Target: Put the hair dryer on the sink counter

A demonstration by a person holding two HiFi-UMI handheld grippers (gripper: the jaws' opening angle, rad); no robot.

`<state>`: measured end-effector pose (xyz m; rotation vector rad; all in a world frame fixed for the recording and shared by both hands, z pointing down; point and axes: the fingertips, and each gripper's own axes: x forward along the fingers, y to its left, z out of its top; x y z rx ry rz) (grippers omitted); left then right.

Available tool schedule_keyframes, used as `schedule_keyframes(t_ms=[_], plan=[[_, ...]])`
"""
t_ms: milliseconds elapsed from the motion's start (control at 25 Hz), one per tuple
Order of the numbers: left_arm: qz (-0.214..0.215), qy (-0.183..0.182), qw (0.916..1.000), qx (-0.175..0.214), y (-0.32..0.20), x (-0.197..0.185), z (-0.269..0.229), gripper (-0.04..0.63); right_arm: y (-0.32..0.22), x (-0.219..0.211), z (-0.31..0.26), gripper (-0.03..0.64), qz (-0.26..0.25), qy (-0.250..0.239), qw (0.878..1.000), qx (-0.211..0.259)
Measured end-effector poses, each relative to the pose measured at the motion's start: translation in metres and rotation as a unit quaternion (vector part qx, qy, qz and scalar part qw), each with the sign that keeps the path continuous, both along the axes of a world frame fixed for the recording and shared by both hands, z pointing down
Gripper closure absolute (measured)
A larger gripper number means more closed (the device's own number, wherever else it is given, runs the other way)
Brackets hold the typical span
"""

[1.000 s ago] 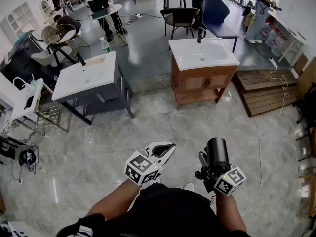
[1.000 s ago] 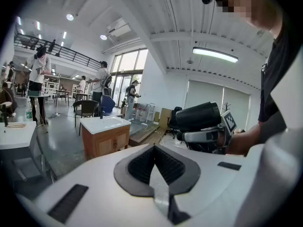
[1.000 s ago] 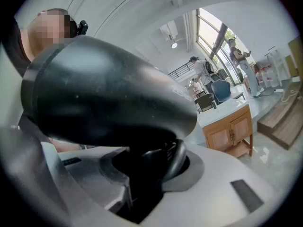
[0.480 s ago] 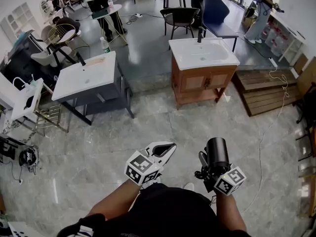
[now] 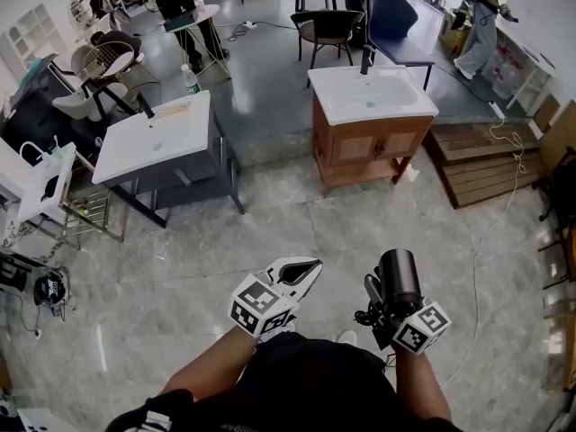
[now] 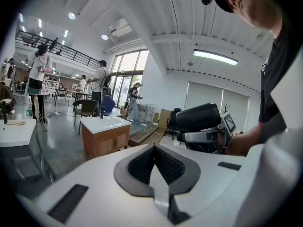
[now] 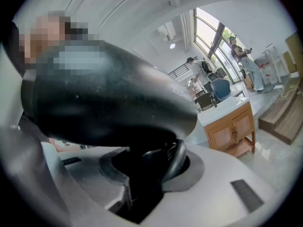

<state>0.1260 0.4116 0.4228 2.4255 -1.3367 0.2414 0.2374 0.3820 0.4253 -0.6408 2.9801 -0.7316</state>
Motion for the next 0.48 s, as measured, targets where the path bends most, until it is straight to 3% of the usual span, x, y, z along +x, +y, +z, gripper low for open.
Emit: schedule_keyframes(t_ms=[480], plan=[[0.016, -0.004, 0.9997, -0.017, 0.006, -0.077, 0.017, 0.595, 0.002, -0.056, 0.007, 0.491, 0.052, -0.011, 0.998, -0.017]])
